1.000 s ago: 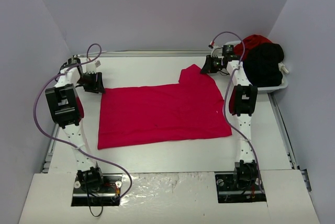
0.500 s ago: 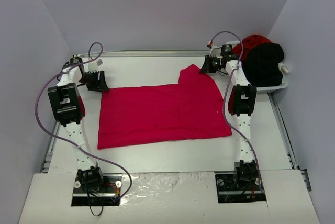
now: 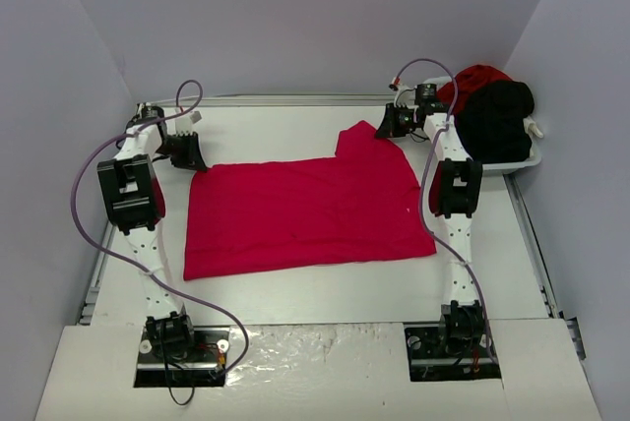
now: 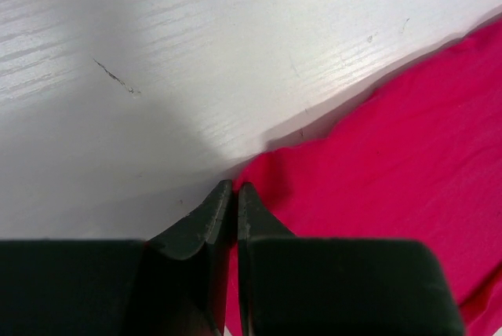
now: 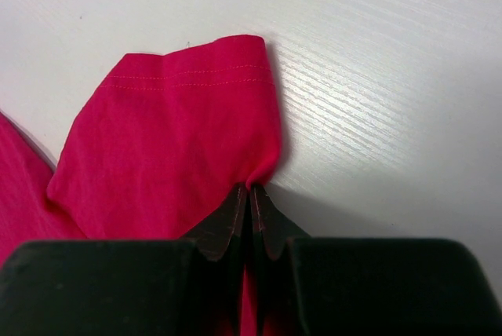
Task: Fold and stack the t-shirts
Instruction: Grap the side of the flattened tshirt furthest away from the robot with both arms
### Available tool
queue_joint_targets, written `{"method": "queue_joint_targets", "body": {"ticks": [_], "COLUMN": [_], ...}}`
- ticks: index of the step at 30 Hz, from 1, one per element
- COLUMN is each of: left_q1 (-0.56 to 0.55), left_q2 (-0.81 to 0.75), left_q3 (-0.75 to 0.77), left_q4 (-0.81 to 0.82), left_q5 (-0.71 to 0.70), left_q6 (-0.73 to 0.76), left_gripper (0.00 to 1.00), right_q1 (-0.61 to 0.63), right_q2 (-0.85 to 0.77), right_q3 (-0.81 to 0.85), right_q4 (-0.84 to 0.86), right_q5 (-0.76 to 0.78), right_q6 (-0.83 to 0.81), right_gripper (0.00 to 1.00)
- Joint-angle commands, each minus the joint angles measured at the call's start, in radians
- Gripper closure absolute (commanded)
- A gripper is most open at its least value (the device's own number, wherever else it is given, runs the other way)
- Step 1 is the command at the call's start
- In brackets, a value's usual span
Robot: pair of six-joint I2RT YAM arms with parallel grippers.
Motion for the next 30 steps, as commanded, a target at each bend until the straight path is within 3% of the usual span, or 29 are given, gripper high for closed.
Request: {"method": "queue_joint_targets", "body": {"ticks": [1, 14, 21, 30], "left_q1": [-0.007, -0.007, -0.007, -0.007], "left_q2": [-0.002, -0.122, -0.151, -0.243], "left_q3": [0.022, -0.044, 0.013, -0.092], "left_q4": [-0.038, 0.076, -0.016, -0.013], "left_q5": [-0.033, -0.067, -0.042, -0.018], "left_q6": [0.023, -0.046, -0.008, 0.02], "left_gripper": [0.98, 0.98, 0.98, 0.98], "right_q1": [0.011, 0.008, 0.008, 0.006], "right_q2": [0.001, -0.116, -0.209, -0.324], "right_q3": [-0.005, -0.03, -0.087, -0.206], "right_q4": [-0.035, -0.034, -0.032, -0.034], "right_q5": [0.059, 0.084, 0.082, 0.068], "right_q6": [-0.028, -0.065, -0.08, -0.097], "right_gripper": [1.0, 1.0, 1.0, 1.0]}}
